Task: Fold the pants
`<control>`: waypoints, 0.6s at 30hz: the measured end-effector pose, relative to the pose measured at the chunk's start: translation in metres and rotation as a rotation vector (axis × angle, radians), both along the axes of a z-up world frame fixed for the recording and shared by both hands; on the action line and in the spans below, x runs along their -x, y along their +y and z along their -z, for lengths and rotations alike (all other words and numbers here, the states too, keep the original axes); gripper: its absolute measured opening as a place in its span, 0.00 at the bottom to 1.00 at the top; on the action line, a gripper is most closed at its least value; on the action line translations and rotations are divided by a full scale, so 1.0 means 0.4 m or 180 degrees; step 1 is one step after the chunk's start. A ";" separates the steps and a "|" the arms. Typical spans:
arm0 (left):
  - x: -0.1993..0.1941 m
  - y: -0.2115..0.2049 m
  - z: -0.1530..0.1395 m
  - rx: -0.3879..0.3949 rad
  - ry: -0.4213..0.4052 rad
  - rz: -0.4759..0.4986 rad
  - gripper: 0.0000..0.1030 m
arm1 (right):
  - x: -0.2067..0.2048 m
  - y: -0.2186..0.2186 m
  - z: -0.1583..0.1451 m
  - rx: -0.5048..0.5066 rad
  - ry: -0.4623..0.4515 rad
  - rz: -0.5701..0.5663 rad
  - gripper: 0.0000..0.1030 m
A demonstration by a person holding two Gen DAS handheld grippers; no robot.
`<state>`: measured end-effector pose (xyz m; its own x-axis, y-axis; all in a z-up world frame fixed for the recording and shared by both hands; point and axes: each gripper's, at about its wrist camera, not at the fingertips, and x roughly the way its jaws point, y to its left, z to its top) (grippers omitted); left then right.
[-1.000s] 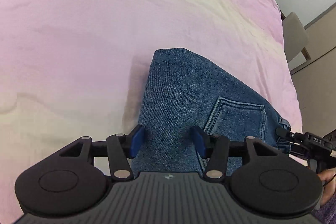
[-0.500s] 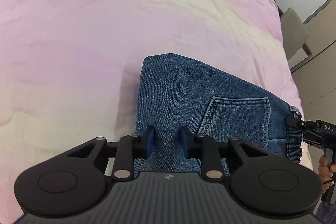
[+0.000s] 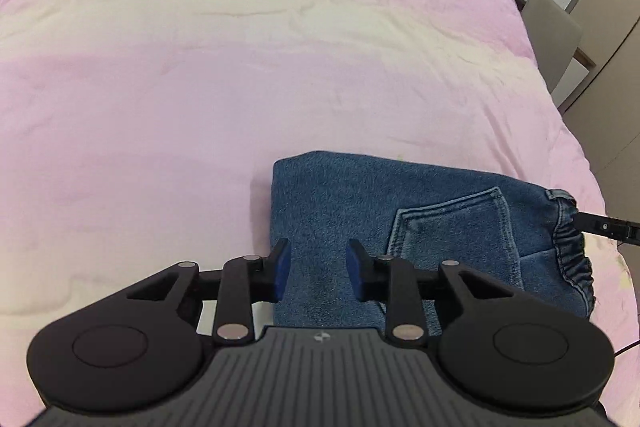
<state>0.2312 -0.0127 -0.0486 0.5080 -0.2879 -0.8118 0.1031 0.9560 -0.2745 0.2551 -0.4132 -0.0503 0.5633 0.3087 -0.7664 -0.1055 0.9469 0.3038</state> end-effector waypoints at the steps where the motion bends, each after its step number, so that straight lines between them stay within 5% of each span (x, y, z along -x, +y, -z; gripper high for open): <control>1: 0.007 -0.013 -0.008 -0.0022 -0.0024 0.0067 0.26 | 0.019 0.010 -0.013 0.0041 -0.0033 -0.0034 0.37; 5: 0.059 -0.095 -0.018 -0.0425 -0.0315 0.0370 0.20 | 0.103 0.049 -0.031 0.0222 -0.0111 -0.0172 0.14; 10: 0.071 -0.122 0.053 -0.0624 -0.0141 0.0446 0.15 | 0.182 0.083 0.025 0.0563 -0.0035 -0.0297 0.13; 18: 0.068 -0.105 0.153 -0.0602 0.0034 0.0363 0.12 | 0.172 0.101 0.167 0.0861 0.0178 -0.0389 0.13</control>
<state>0.2039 -0.0549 -0.1097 0.4718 -0.1851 -0.8620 0.2115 0.9729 -0.0932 0.1863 -0.3727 -0.1172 0.4891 0.1520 -0.8589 -0.2139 0.9755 0.0508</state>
